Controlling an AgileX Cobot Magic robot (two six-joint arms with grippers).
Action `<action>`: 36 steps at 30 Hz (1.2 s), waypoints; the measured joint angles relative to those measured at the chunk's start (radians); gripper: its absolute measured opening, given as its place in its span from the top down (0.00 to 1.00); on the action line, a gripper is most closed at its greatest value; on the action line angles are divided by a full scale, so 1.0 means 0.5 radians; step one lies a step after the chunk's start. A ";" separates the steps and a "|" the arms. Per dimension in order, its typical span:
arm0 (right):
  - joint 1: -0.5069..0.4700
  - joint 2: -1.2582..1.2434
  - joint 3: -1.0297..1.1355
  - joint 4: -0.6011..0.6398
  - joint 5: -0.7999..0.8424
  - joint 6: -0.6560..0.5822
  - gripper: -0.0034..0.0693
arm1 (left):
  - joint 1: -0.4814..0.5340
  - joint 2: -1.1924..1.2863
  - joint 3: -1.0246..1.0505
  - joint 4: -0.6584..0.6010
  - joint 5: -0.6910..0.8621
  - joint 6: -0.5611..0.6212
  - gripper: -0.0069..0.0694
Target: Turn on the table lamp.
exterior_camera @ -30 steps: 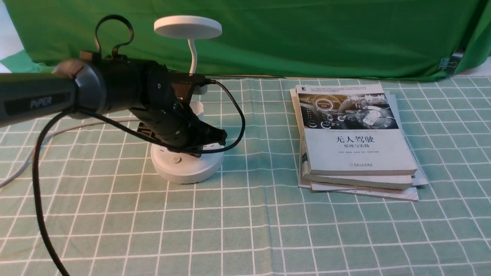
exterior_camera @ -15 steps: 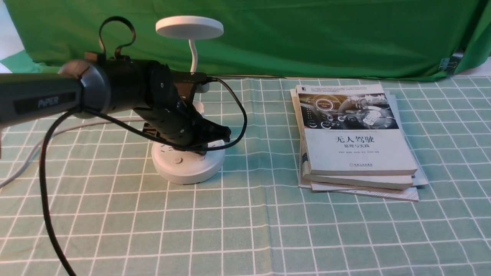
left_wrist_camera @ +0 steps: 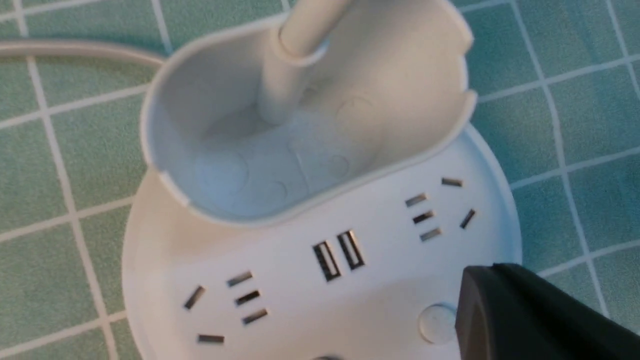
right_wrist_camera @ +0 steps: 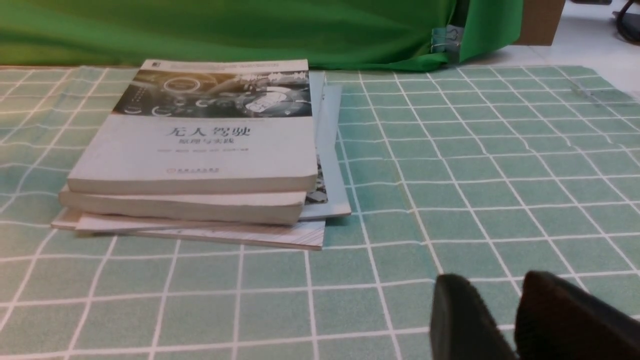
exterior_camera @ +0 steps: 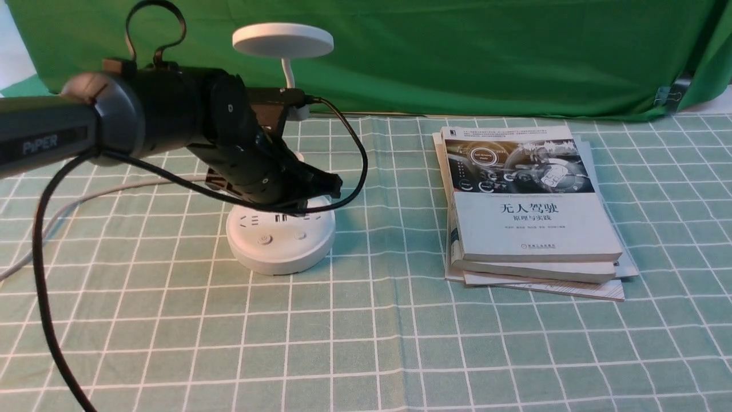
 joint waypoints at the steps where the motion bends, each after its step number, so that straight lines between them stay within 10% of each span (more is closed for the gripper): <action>1: 0.000 0.000 0.000 0.000 0.000 0.000 0.63 | 0.000 0.010 0.000 -0.029 0.006 0.019 0.91; 26: 0.000 0.000 0.000 0.000 0.000 0.002 0.63 | -0.043 -0.014 -0.018 -0.124 0.239 0.021 0.91; 36: 0.000 0.000 0.000 0.000 0.000 0.002 0.63 | -0.231 -0.145 0.101 -0.760 0.838 0.518 0.91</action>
